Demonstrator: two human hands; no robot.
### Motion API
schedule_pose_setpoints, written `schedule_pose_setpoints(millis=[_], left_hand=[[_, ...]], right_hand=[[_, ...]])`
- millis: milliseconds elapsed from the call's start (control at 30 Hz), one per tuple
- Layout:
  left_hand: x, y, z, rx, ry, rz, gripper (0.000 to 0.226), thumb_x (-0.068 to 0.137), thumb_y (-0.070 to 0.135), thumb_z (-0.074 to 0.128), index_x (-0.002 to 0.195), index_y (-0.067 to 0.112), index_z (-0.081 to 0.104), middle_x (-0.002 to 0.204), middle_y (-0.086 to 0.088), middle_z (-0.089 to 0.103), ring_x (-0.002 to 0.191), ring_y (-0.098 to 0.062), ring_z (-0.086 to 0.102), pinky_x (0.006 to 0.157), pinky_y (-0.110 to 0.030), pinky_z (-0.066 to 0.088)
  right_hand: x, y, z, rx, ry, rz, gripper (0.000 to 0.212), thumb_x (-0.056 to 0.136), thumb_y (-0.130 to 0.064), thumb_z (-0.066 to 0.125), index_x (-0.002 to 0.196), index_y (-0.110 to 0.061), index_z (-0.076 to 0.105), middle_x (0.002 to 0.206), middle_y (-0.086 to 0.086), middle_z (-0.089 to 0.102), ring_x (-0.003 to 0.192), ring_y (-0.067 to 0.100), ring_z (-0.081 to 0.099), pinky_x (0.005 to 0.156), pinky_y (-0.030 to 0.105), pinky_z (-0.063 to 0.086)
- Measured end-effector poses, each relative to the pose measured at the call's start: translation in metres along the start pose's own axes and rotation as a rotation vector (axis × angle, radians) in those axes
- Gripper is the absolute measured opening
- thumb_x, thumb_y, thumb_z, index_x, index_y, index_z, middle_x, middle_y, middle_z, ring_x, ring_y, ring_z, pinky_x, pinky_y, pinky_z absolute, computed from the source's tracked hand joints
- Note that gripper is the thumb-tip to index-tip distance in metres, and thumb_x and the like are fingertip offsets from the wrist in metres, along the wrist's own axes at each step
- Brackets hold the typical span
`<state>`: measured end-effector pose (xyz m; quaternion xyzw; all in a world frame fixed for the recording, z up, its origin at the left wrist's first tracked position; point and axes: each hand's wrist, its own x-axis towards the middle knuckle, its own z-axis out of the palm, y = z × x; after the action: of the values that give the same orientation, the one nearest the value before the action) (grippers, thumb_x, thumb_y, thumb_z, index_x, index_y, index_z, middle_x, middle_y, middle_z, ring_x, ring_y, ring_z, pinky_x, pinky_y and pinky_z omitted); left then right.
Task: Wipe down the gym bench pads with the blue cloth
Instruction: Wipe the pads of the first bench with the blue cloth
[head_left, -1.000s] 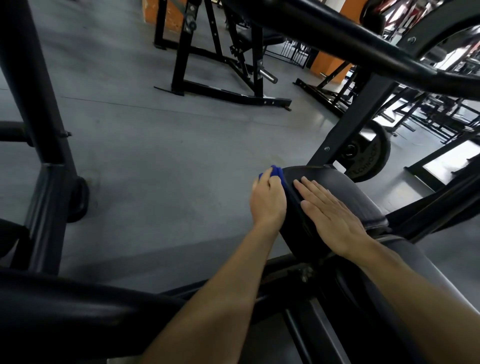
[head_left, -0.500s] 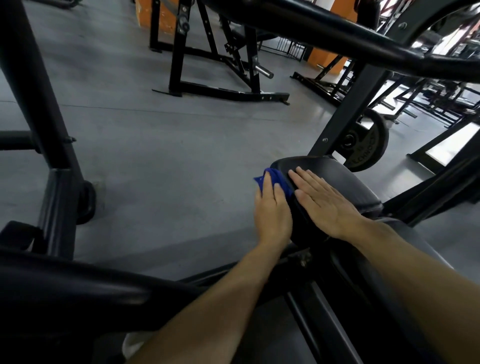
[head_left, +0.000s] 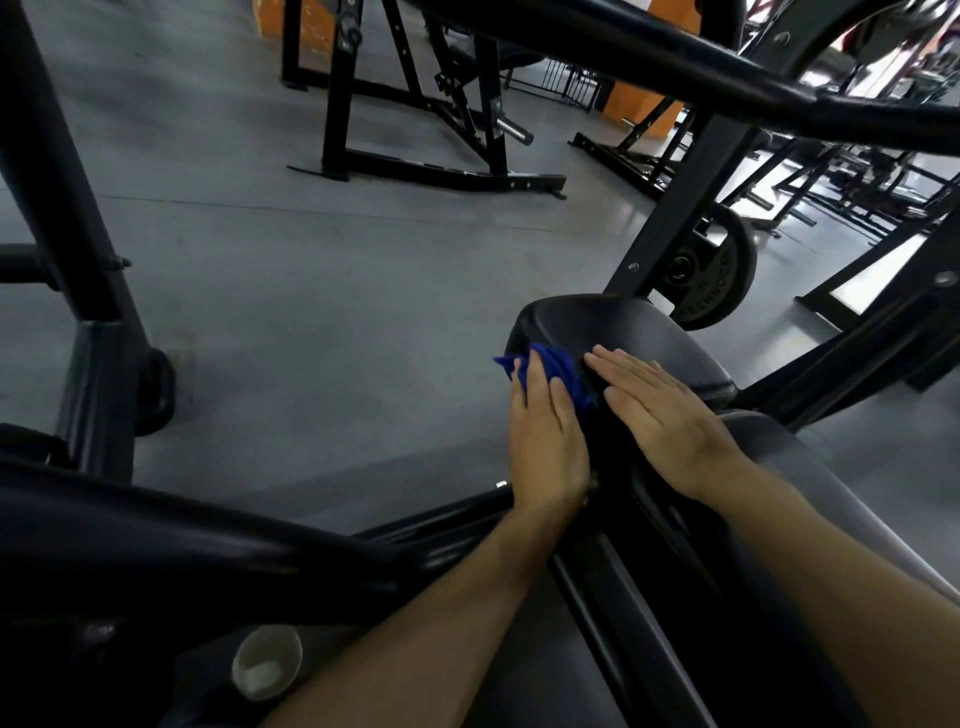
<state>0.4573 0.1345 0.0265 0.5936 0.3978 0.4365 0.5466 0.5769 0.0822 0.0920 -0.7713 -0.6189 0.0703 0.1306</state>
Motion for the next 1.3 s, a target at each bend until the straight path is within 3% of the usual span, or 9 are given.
schedule_pose_setpoints(millis=[167,267,400,600,700,867,1067,1200,1300], left_hand=[[-0.073,-0.009,-0.004,-0.02,-0.147,0.147,0.053,0.112,0.032,0.028,0.161,0.031,0.008,0.168,0.02,0.0,0.15,0.012,-0.001,0.116,-0.004,0.002],[-0.04,-0.012,-0.006,0.008,-0.121,0.103,0.052,0.113,0.028,0.029,0.162,0.023,0.013,0.17,0.009,0.008,0.154,0.002,0.006,0.117,-0.005,0.002],[0.016,0.0,-0.01,-0.012,-0.041,-0.084,0.05,0.113,0.029,0.026,0.161,0.019,0.023,0.168,0.0,0.025,0.152,-0.015,0.025,0.124,-0.026,0.017],[-0.086,-0.006,0.005,-0.114,-0.025,0.039,0.048,0.11,0.027,0.038,0.158,0.024,0.035,0.162,0.008,0.037,0.148,0.0,0.031,0.122,-0.022,0.024],[-0.117,-0.006,0.004,-0.159,-0.054,-0.024,0.045,0.109,0.031,0.043,0.153,0.04,0.041,0.147,0.017,0.054,0.133,0.008,0.046,0.111,-0.012,0.035],[-0.115,0.001,-0.023,-0.038,-0.159,0.067,0.039,0.108,0.027,0.047,0.146,0.037,0.053,0.13,0.025,0.059,0.119,0.015,0.05,0.097,0.0,0.034],[-0.062,0.014,-0.017,0.114,-0.247,0.188,0.03,0.109,0.031,0.043,0.126,0.024,0.067,0.117,0.007,0.069,0.108,-0.005,0.06,0.098,-0.03,0.048],[-0.097,0.001,-0.025,0.163,-0.225,0.29,0.036,0.107,0.031,0.05,0.141,0.025,0.06,0.139,0.008,0.059,0.125,0.0,0.052,0.11,-0.019,0.04],[-0.138,-0.014,-0.026,0.284,-0.235,0.387,0.046,0.107,0.028,0.05,0.153,0.024,0.045,0.162,0.007,0.037,0.147,-0.002,0.033,0.119,-0.011,0.019]], right_hand=[[-0.031,0.007,0.002,-0.072,0.033,0.02,0.059,0.099,-0.045,0.022,0.156,-0.034,0.03,0.162,-0.02,0.022,0.148,-0.011,0.008,0.127,0.031,0.008],[-0.04,0.011,0.0,-0.098,0.006,-0.003,0.054,0.104,-0.045,0.024,0.157,-0.036,0.025,0.163,-0.023,0.016,0.148,-0.011,0.005,0.127,0.033,0.009],[-0.038,0.008,-0.003,-0.061,0.022,0.007,0.05,0.107,-0.037,0.031,0.156,-0.036,0.028,0.163,-0.021,0.019,0.148,-0.01,0.007,0.126,0.029,0.006],[-0.067,0.005,-0.001,-0.141,0.123,0.103,0.056,0.102,-0.046,0.02,0.153,-0.03,0.038,0.163,-0.011,0.029,0.151,0.0,0.013,0.126,0.031,0.005],[-0.095,0.005,-0.004,-0.134,0.101,0.137,0.048,0.108,-0.039,0.027,0.155,-0.031,0.034,0.163,-0.015,0.023,0.15,-0.004,0.009,0.126,0.03,0.003],[-0.125,-0.005,-0.008,-0.074,0.106,0.169,0.049,0.107,-0.038,0.031,0.156,-0.034,0.029,0.162,-0.02,0.018,0.148,-0.011,0.007,0.126,0.026,0.005],[-0.124,-0.004,-0.009,-0.072,0.122,0.189,0.048,0.107,-0.041,0.033,0.154,-0.037,0.034,0.161,-0.019,0.026,0.148,-0.005,0.015,0.122,0.027,0.011],[-0.124,-0.008,-0.008,-0.023,0.168,0.197,0.047,0.105,-0.043,0.033,0.152,-0.036,0.04,0.16,-0.018,0.031,0.147,-0.004,0.02,0.125,0.034,0.018],[-0.127,-0.011,-0.007,0.053,0.19,0.22,0.045,0.107,-0.041,0.031,0.15,-0.035,0.043,0.158,-0.02,0.033,0.145,-0.009,0.021,0.121,0.023,0.014]])
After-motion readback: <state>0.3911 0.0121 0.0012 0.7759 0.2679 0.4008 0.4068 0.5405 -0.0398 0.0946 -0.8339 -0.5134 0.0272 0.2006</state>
